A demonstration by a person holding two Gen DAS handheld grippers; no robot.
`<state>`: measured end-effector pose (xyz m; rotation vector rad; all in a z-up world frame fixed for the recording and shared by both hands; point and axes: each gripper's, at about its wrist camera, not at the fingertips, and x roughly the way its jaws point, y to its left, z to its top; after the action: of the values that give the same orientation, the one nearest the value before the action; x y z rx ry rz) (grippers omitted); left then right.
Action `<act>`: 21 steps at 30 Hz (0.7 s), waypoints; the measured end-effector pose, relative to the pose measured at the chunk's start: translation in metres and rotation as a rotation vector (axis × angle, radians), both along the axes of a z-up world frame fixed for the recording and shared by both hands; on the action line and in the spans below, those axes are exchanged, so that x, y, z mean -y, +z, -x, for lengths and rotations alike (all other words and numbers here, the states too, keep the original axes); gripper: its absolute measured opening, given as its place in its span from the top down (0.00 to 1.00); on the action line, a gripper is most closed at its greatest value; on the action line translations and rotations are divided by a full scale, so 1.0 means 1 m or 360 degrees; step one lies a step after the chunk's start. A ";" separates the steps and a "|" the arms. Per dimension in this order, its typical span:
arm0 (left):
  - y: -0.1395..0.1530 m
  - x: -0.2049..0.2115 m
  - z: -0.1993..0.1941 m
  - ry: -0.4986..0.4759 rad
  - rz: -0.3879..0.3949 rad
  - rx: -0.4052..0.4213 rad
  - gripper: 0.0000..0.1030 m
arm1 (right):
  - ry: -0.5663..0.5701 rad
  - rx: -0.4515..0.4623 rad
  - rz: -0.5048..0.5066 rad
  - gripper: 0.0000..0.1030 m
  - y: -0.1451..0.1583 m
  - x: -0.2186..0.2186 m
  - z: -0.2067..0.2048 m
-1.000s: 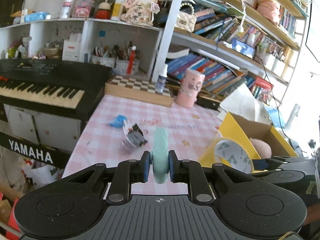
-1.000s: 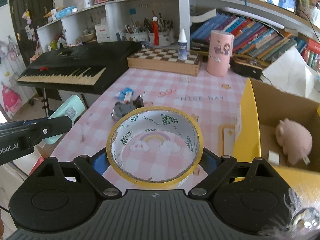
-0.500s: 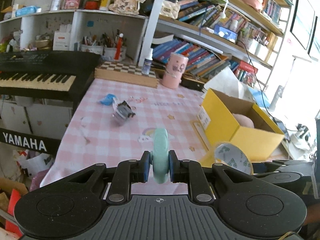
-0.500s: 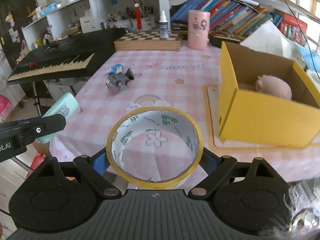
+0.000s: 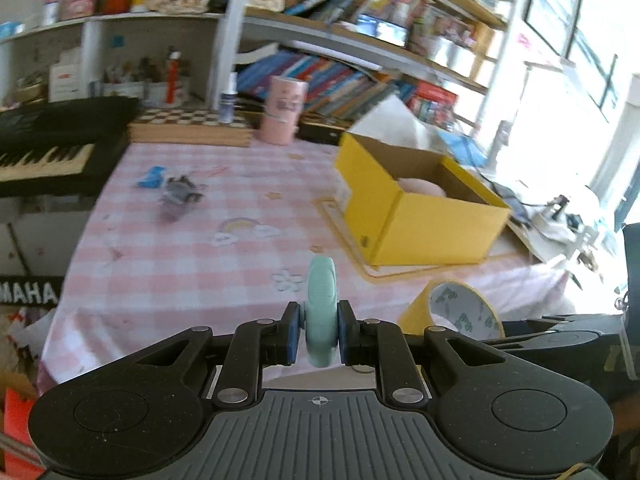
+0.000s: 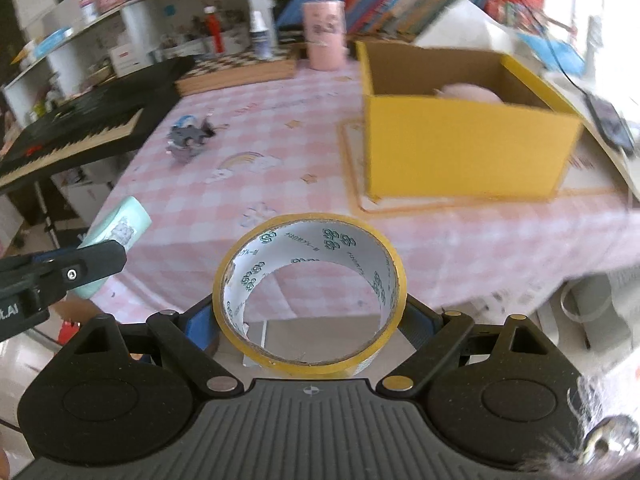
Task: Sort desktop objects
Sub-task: 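Lift tape roll and mint-green item and carry both toward the yellow box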
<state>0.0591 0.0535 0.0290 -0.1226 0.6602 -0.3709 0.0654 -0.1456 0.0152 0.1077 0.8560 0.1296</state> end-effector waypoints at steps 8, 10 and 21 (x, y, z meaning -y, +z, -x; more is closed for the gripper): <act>-0.001 0.035 -0.001 -0.0210 -0.0004 0.0004 0.83 | -0.0213 -0.0011 -0.0017 0.13 0.001 0.036 0.027; -0.001 0.043 -0.001 -0.0249 -0.0002 0.0009 0.83 | -0.0262 -0.0016 -0.0017 0.13 0.001 0.045 0.033; -0.001 0.077 -0.003 -0.0377 0.0006 0.0015 0.83 | -0.0409 -0.0025 0.0002 0.13 0.002 0.077 0.047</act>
<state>0.0617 -0.0235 0.0280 -0.0461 0.6666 -0.6004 0.0183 -0.2223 0.0176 0.2165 0.8507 -0.1126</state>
